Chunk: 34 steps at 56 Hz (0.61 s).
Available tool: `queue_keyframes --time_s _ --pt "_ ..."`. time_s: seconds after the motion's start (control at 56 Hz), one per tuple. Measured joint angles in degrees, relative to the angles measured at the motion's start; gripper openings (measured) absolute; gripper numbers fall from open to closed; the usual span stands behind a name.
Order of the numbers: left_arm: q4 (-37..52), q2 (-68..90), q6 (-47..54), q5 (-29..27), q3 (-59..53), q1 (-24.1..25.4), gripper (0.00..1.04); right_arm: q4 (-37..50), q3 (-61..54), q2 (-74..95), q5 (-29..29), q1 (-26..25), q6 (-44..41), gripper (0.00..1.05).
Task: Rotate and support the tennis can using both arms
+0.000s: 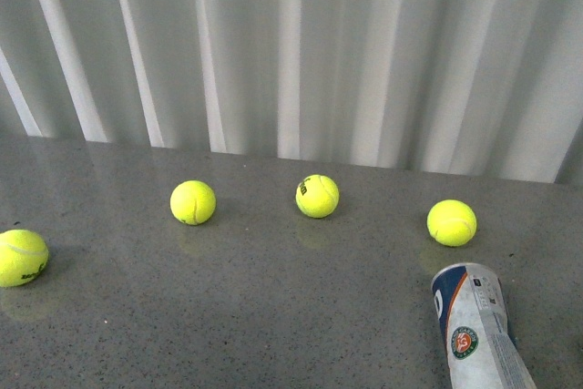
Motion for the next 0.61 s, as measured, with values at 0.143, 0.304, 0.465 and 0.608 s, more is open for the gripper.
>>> queue_keyframes --time_s 0.143,0.304,0.465,0.608 --pt "0.00 0.00 0.00 0.02 0.00 0.00 0.98 -5.68 11.50 18.08 -6.69 -0.83 2.69 0.98" --pt "-0.02 0.00 0.00 0.02 0.00 0.00 0.98 -16.46 19.69 35.65 -21.14 5.66 8.70 0.98" --pt "-0.04 0.00 0.00 0.02 0.00 0.00 0.98 -16.37 17.33 39.91 -27.12 11.85 9.49 0.98" --pt "-0.04 0.00 0.00 0.00 0.00 0.00 0.98 -13.53 13.00 41.35 -29.92 13.20 9.75 0.98"
